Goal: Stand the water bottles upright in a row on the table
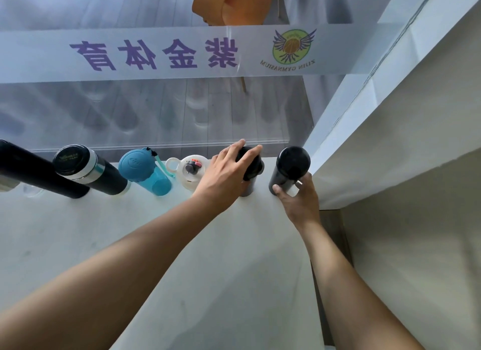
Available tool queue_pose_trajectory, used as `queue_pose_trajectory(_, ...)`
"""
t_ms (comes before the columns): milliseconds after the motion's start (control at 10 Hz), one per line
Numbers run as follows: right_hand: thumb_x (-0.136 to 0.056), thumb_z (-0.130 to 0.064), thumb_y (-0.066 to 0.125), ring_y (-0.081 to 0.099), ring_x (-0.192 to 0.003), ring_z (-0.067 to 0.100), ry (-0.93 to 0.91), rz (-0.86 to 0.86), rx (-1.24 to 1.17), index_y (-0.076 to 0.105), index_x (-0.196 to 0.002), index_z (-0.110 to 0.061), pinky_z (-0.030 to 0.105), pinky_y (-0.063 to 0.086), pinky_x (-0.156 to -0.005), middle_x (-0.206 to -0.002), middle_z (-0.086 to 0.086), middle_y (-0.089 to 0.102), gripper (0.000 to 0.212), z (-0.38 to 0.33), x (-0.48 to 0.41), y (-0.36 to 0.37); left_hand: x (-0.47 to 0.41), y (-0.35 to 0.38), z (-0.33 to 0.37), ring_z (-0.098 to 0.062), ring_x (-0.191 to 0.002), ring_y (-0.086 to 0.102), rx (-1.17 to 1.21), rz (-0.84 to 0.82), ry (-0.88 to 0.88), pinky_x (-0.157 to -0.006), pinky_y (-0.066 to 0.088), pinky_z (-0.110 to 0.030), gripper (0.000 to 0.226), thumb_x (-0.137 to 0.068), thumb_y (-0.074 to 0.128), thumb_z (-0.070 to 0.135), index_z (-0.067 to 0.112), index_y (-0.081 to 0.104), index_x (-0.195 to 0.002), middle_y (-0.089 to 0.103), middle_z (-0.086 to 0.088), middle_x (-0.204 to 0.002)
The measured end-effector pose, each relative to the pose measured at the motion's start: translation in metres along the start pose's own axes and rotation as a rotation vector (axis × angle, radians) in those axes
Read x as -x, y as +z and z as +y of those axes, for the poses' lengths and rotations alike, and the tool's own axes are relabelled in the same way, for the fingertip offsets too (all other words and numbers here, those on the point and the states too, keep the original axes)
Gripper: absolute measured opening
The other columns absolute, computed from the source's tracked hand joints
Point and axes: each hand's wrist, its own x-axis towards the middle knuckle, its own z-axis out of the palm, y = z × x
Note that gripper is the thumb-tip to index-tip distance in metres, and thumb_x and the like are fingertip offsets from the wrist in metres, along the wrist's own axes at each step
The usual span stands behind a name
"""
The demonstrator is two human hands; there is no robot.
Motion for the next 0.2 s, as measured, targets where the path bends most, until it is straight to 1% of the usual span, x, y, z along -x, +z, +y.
queue_pose_trajectory(100,-0.079,-0.034,0.084,0.053,-0.124,0.013,0.028,0.037,0.036,0.041,-0.14,-0.03,0.027,0.042,-0.094,-0.141,-0.006,0.051,0.075,-0.006,0.013,-0.006,0.008,-0.007,0.001,-0.037,-0.138,0.032,-0.059,0.024,-0.008,-0.109,0.03,-0.046,0.079,-0.087,0.066,0.031,0.033,0.021,-0.153,0.023,-0.012,-0.16)
queue_pose_trajectory(200,-0.081,-0.033,0.083,0.052,-0.127,0.014,-0.002,0.103,0.021,0.039,-0.143,-0.027,0.027,0.041,-0.096,-0.142,-0.002,0.05,0.077,-0.011,0.025,-0.011,0.02,-0.013,0.0,-0.035,-0.138,0.034,-0.077,0.068,-0.018,-0.109,0.03,-0.046,0.078,-0.087,0.066,0.035,0.033,0.024,-0.152,0.028,-0.01,-0.158)
